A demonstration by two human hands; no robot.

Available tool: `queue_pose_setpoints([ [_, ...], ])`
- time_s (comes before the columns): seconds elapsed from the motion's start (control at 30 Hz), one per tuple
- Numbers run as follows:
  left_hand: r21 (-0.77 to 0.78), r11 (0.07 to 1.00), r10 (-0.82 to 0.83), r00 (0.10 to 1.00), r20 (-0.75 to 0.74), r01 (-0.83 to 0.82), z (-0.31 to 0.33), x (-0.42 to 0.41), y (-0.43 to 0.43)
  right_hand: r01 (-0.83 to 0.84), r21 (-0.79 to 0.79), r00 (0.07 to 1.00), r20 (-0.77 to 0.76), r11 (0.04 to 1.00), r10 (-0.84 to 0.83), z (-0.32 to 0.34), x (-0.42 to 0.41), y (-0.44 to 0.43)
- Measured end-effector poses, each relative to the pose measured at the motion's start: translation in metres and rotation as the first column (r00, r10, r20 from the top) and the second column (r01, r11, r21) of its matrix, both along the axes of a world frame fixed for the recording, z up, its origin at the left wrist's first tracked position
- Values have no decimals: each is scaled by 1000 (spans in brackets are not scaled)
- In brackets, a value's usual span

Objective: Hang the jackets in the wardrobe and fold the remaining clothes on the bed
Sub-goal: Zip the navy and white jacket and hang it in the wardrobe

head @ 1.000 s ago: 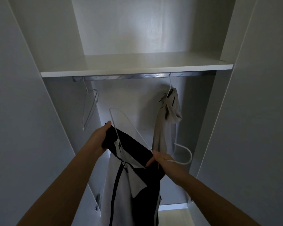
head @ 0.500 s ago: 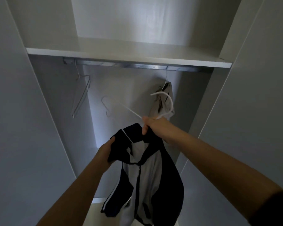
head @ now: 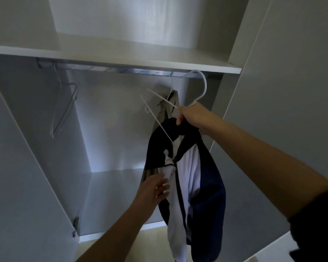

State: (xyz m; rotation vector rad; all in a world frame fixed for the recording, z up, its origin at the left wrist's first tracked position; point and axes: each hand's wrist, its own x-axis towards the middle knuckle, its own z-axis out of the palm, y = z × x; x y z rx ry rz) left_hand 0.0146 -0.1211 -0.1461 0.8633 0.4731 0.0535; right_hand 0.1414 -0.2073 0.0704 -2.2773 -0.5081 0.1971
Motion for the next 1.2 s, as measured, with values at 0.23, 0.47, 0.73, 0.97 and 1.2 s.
queue_pose_setpoints([
  [0.23, 826, 551, -57, 982, 179, -118, 29, 41, -31, 32, 28, 999, 27, 999, -33, 14, 11, -19],
  [0.47, 937, 92, -49, 939, 341, -336, 34, 43, -26, 51, 62, 994, 92, 997, -56, 21, 18, -24],
  [0.73, 760, -565, -206, 947, 246, -320, 15, 29, -21, 38, 79, 993, 113, 996, -47, 8, 19, -16],
  [0.97, 791, -601, -174, 985, 7, -112, -51, 6, 4, 52, 189, 981, 173, 981, -86, 24, 30, -13],
  [1.2, 643, 685, -123, 925, -360, 342, -23, 31, 20, -92, 56, 983, 165, 994, 82, -3, 21, -14],
])
